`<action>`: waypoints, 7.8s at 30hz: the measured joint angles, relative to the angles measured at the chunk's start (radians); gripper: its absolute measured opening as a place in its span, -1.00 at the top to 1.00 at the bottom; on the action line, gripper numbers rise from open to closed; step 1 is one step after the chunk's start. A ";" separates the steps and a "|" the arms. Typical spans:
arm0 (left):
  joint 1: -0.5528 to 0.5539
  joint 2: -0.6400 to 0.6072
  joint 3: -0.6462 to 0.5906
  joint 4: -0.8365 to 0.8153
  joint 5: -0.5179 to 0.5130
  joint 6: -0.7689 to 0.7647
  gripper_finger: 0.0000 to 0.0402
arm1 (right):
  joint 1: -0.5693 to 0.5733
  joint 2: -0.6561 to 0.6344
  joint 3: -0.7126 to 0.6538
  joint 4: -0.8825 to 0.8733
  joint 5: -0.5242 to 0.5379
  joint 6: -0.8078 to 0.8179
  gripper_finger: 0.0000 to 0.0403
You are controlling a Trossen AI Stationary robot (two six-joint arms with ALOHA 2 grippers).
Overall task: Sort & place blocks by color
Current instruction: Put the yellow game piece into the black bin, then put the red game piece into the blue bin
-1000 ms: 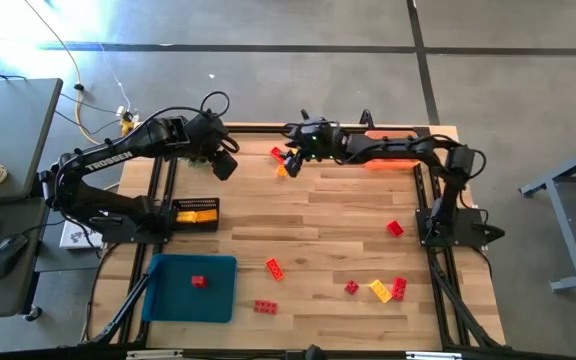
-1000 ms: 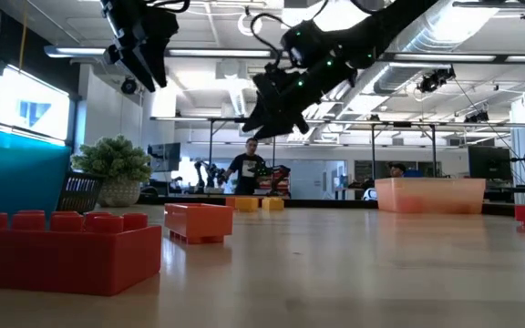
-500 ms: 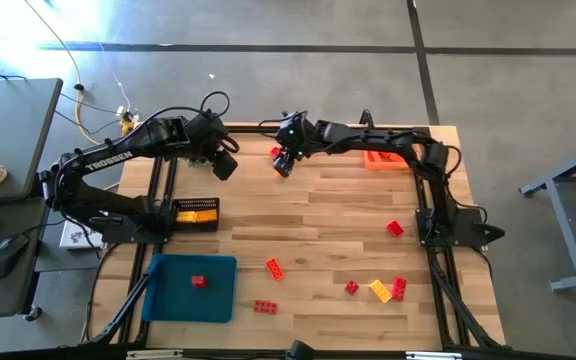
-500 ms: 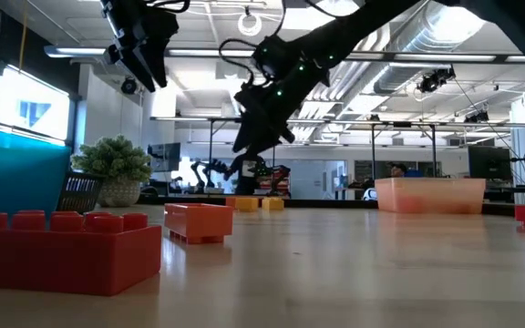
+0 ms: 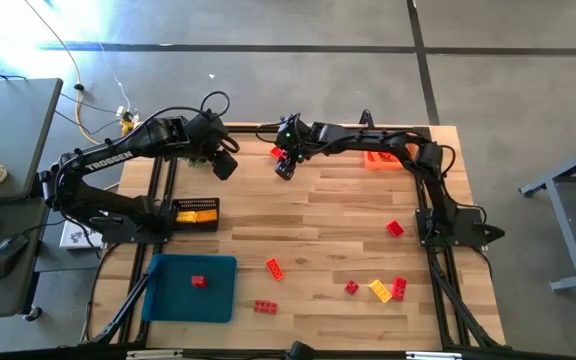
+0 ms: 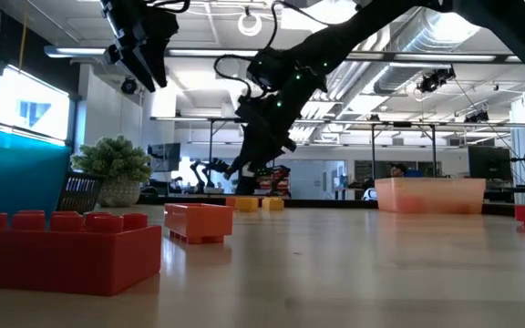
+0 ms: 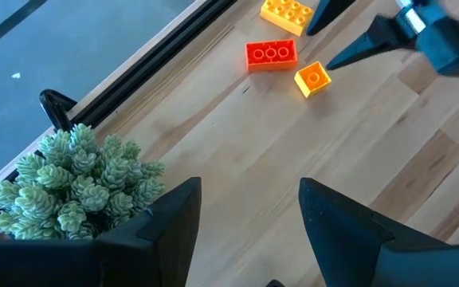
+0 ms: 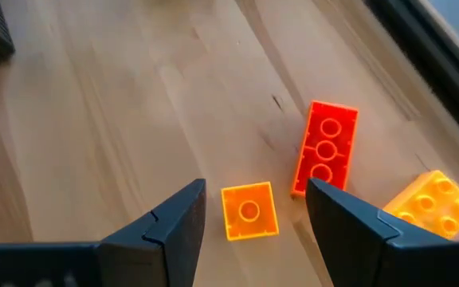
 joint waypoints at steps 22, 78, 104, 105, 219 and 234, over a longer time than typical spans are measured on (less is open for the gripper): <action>0.000 0.000 0.000 0.000 -0.004 0.000 0.01 | 0.044 0.112 -0.001 0.006 0.135 -0.072 -0.01; 0.000 0.000 0.000 0.060 0.170 -0.006 0.01 | 0.165 -0.070 -0.001 -0.096 -0.001 -0.113 0.43; -0.001 0.000 0.000 0.317 0.439 -0.383 0.01 | 0.332 -0.241 0.000 0.023 0.379 -0.379 0.43; 0.000 0.000 0.000 0.317 0.437 -0.382 0.01 | 0.337 -0.242 0.000 0.031 0.380 -0.380 0.43; -0.362 0.001 -0.453 -0.103 0.228 -0.263 0.47 | 0.321 -0.251 0.000 -0.305 0.089 0.285 -0.14; -0.361 0.001 -0.453 -0.102 0.220 -0.246 0.15 | 0.516 -0.251 0.000 -0.397 0.225 0.485 -0.14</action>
